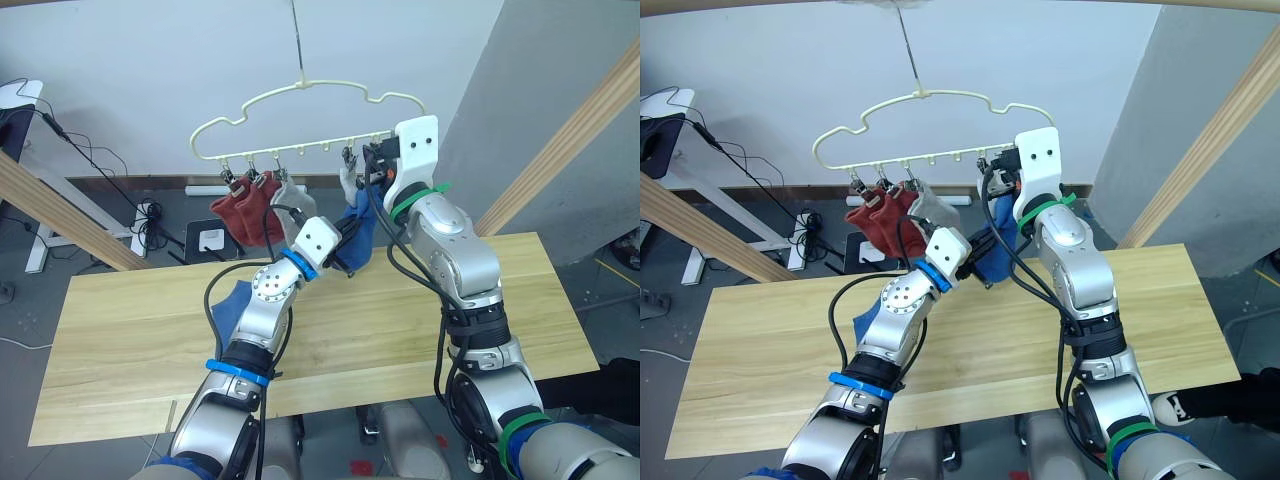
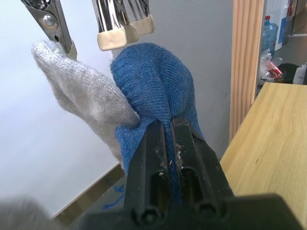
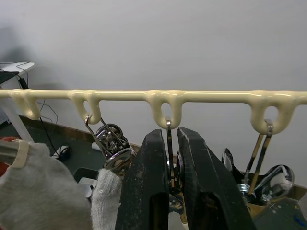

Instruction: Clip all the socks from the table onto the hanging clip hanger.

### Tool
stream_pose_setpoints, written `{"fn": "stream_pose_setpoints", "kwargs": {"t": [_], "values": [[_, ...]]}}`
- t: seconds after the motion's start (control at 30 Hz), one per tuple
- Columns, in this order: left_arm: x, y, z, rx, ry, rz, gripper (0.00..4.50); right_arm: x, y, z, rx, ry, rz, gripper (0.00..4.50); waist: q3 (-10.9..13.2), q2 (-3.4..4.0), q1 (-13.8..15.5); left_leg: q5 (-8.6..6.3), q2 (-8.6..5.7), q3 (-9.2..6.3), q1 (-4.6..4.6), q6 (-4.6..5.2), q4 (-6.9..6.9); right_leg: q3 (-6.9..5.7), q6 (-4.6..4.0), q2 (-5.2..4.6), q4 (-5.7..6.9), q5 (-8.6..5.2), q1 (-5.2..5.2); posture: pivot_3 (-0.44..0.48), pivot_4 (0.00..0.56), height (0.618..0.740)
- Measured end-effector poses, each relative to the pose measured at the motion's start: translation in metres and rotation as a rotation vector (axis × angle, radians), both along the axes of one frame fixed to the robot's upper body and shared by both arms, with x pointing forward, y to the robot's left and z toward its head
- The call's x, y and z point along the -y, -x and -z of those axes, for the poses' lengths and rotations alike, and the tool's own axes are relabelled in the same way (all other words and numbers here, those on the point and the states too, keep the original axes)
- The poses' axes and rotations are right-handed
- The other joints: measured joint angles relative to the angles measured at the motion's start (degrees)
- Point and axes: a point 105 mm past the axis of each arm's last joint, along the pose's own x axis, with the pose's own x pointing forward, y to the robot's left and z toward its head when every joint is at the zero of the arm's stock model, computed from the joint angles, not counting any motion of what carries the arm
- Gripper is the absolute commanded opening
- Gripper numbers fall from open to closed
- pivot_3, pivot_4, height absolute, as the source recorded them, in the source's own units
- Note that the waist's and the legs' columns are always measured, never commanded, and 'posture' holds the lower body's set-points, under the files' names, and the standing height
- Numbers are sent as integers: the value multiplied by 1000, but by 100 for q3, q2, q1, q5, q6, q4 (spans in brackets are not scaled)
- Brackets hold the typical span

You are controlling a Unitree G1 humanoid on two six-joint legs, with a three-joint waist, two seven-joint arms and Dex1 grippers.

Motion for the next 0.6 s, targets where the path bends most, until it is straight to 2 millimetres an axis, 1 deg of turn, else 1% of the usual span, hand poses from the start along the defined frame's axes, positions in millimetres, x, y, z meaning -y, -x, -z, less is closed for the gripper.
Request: {"fn": "stream_pose_setpoints", "kwargs": {"t": [0.6], "values": [[2, -1, -14, 14, 65, 31, 0, -2, 2, 4, -27, -3, -25, 60, 0, 0, 6, 0, 0, 0, 0, 0, 0, 0, 2, 0, 0, -1, 0, -207, 313, 740]]}}
